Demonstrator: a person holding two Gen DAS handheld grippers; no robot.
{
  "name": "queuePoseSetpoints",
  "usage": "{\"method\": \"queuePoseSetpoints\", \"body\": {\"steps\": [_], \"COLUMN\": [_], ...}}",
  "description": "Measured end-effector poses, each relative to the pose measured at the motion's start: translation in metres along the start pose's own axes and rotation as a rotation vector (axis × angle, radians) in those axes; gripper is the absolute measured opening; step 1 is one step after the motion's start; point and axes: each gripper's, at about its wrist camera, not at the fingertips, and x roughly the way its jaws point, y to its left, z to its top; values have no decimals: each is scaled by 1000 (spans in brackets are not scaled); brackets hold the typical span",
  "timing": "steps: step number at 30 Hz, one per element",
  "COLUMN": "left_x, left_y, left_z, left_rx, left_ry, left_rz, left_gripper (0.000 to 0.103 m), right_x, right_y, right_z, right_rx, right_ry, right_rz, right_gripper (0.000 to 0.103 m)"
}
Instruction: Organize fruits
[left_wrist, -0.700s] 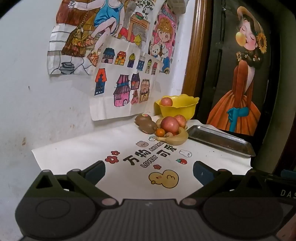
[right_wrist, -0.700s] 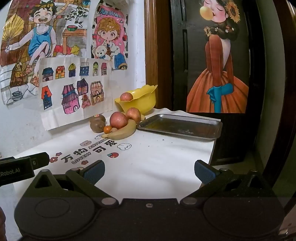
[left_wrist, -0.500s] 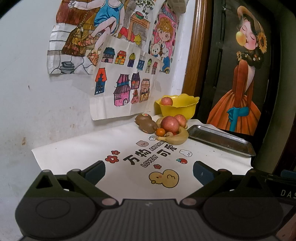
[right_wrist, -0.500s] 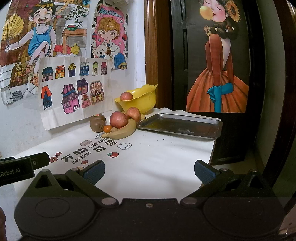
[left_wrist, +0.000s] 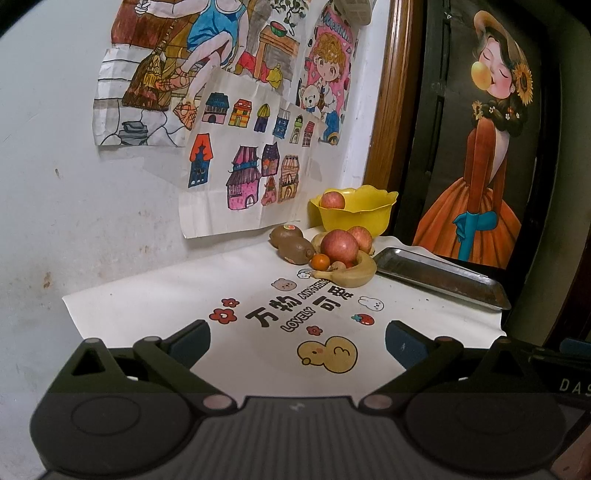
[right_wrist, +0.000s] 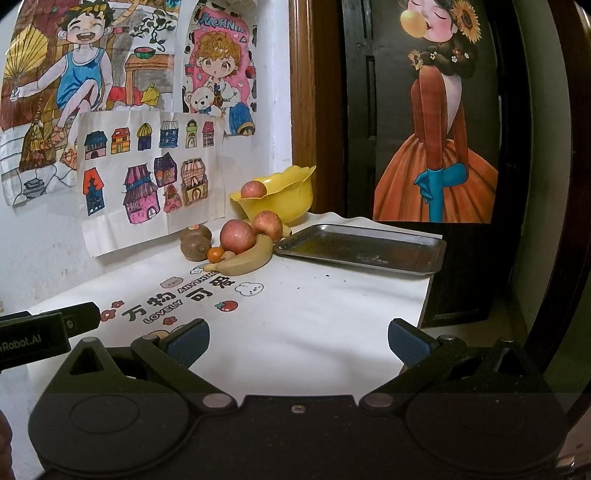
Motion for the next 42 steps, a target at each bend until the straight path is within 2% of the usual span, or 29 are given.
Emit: {"method": "queuePoseSetpoints", "body": {"steps": [25,32,36,40,42], "left_x": [0,8,17,27,38], "left_y": [0,-1,0,10,16], "left_z": [0,7,31,66,81], "left_rx": [3,11,73,83,68], "left_ry": [3,18,9,-24,-33], "left_rz": [1,26,48,46,30], "left_gripper": [103,103,103,103,103], "right_x": [2,6,20,29,37], "right_y": [-2,-1,-2,-14,-23], "right_z": [3,-4,18,50,65], "right_rx": [-1,-2,-46,-112,-134], "right_ry": [5,7,-13,-100,-137], "right_rz": [5,15,76,237,290], "right_gripper": [102,102,102,102,102]}}
